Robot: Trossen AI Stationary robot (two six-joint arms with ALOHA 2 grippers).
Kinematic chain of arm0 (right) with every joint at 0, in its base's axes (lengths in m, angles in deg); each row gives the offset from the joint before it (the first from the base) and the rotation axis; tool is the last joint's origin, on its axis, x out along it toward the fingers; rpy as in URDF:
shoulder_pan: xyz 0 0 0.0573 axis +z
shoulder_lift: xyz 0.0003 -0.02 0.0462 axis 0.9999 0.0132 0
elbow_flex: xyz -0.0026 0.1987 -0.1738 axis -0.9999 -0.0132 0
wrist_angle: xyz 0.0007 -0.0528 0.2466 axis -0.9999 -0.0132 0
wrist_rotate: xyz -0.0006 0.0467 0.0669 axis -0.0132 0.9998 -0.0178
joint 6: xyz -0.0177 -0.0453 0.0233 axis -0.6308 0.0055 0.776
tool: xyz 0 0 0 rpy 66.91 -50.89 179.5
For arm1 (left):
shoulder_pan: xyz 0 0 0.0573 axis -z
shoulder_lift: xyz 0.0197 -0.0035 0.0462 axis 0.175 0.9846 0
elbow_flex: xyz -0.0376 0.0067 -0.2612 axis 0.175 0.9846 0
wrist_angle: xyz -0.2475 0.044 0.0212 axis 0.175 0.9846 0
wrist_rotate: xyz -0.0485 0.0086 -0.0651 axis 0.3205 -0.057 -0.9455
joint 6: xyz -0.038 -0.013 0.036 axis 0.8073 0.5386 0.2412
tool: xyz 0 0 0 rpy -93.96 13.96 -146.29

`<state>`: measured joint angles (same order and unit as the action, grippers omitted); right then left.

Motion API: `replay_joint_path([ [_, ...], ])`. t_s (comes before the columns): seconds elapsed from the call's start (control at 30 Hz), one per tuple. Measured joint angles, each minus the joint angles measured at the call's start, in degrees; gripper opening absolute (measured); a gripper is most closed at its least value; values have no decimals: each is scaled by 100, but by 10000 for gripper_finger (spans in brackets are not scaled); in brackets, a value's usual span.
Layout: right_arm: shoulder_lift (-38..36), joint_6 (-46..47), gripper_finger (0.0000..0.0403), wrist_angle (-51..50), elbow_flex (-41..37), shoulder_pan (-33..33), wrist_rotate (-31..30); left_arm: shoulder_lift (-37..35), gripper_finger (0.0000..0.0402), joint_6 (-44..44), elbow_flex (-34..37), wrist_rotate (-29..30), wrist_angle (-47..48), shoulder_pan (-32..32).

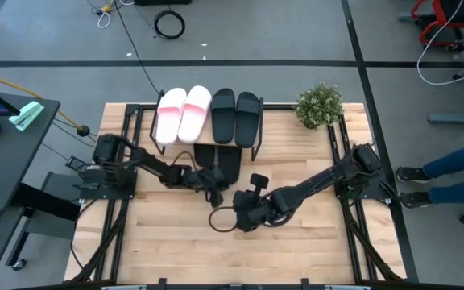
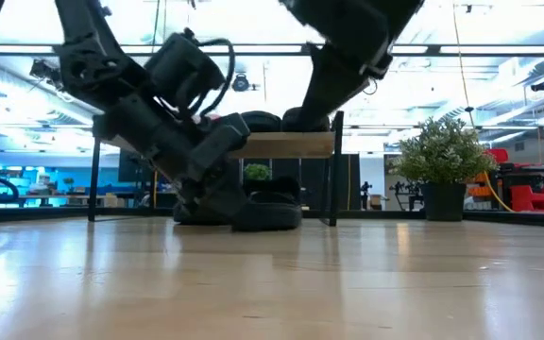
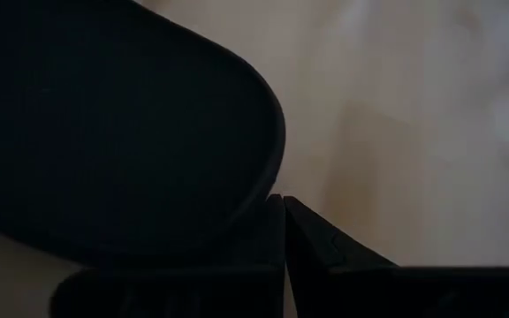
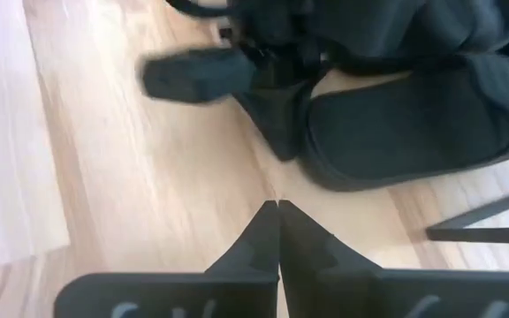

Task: Pick and place slides into the shelf
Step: Put the black slide under the shelf, then adjust the black slides under the shelf

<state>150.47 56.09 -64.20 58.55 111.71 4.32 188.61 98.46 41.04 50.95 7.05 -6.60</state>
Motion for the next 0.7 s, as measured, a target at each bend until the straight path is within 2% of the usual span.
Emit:
replay_joint_path([
  [0.17,0,157,2,-258,117,180,-377,0,4,-151,2,1,1,-460],
  [0.33,0,159,5,-270,132,216,-414,4,9,-242,7,22,-110,-882],
  [0.4,0,159,4,-270,132,213,-418,4,5,-242,7,-174,-199,-967],
  [0.5,0,157,2,-316,131,203,-419,-33,4,-214,9,-568,-370,-922],
  [0.7,0,265,5,-456,130,207,-425,-519,10,-30,6,-642,-369,-453],
])
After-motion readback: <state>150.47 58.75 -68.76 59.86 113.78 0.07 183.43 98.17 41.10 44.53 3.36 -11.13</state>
